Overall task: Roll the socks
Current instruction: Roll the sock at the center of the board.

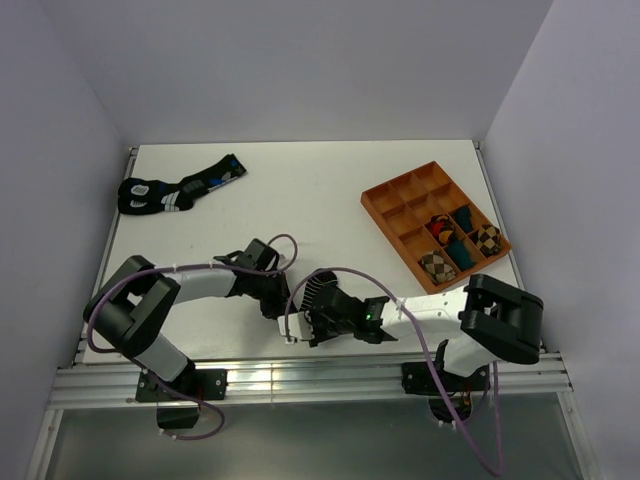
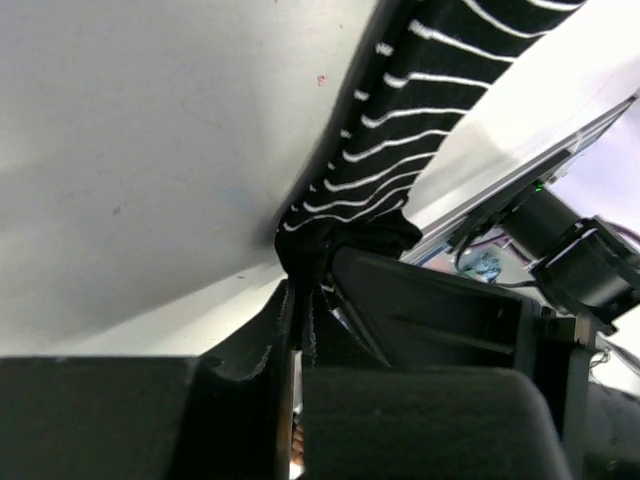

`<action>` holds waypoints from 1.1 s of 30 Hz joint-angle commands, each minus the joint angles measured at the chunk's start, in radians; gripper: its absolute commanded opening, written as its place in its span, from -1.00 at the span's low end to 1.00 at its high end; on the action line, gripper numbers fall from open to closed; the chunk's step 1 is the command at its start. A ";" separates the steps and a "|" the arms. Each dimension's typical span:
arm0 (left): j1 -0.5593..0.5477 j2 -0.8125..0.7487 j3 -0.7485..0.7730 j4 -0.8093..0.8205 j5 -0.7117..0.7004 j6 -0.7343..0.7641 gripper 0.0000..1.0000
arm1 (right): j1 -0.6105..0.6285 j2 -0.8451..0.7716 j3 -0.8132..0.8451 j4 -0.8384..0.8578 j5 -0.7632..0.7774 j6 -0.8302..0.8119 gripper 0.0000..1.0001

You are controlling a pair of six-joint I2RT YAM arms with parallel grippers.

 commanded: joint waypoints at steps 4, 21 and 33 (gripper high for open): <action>0.003 -0.135 -0.056 0.116 -0.088 -0.106 -0.56 | -0.126 -0.032 0.118 -0.207 -0.269 0.042 -0.73; 0.003 -0.492 -0.297 0.354 -0.516 -0.187 -0.40 | -0.337 0.243 0.535 -0.740 -0.619 0.039 -0.76; -0.127 -0.558 -0.462 0.683 -0.728 0.023 -0.42 | -0.380 0.514 0.763 -1.057 -0.694 0.042 -0.76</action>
